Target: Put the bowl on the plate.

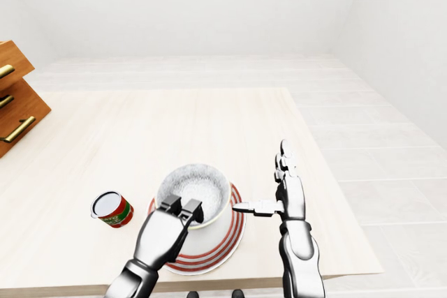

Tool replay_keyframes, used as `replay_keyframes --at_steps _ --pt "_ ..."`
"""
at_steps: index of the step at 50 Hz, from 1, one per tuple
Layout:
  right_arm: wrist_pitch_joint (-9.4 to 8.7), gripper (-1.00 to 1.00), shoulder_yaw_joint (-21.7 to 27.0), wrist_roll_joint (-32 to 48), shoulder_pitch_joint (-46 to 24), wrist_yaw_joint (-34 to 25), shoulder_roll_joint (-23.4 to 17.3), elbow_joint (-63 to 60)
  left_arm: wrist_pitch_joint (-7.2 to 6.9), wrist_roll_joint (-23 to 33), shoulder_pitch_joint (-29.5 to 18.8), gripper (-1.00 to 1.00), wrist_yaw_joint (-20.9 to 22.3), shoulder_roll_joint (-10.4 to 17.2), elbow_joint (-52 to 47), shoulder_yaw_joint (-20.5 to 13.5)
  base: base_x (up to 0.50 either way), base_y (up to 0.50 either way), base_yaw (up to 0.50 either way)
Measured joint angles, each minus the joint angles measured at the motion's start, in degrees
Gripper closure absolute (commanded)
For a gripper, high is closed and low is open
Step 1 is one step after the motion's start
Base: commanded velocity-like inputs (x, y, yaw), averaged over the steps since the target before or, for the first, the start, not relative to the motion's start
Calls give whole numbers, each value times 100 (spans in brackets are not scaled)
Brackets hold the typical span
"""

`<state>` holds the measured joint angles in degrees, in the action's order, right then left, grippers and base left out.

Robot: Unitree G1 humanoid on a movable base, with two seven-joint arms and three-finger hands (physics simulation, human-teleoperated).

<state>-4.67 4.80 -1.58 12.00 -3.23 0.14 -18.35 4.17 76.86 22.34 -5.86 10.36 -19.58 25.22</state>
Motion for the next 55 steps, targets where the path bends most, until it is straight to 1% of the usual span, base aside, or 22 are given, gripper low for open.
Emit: replay_keyframes --at_steps 16,17,21,23,26,31,34,35,44,48,49,54,55 --pt "-33 -100 11 -2 -14 -6 -8 -53 -59 -78 -4 100 98 9 23 11 0 0 0" --pt "-33 -100 12 -2 -15 -7 -9 -58 -62 -87 -5 94 104 6 18 10 0 0 0" --pt "-33 -100 16 0 -18 -9 -8 -70 -68 -96 -9 94 113 2 1 13 0 0 0" --pt "-33 -100 17 0 -20 -10 -8 -73 -72 -91 -12 85 115 1 -5 14 0 0 0" --pt "-33 -100 19 2 -25 -11 -7 -70 -83 -69 -11 66 118 1 -15 14 0 0 0" --pt "-33 -100 18 5 -34 -11 -6 -54 -110 30 1 58 132 11 -31 14 0 0 0" --pt "-33 -100 15 7 -39 -10 -4 -41 -121 63 11 56 141 15 -44 14 0 0 0" --pt "-33 -100 15 7 -41 -10 -4 -39 -124 71 15 51 142 17 -48 15 0 0 0" --pt "-28 -100 12 9 -38 -8 -4 -23 -163 117 50 44 155 29 -68 19 0 0 0" --pt "-21 -100 11 8 -35 -8 -4 -11 -180 131 68 31 167 38 -92 24 0 0 0" --pt "-19 -100 11 8 -35 -9 -4 -8 -185 136 72 31 170 40 -100 25 0 0 0" --pt "-2 -100 9 6 -33 -9 -3 13 -206 157 91 17 165 51 -139 27 0 0 0" --pt "2 -100 8 6 -34 -8 -2 19 -208 155 97 17 159 53 -147 28 0 0 0"
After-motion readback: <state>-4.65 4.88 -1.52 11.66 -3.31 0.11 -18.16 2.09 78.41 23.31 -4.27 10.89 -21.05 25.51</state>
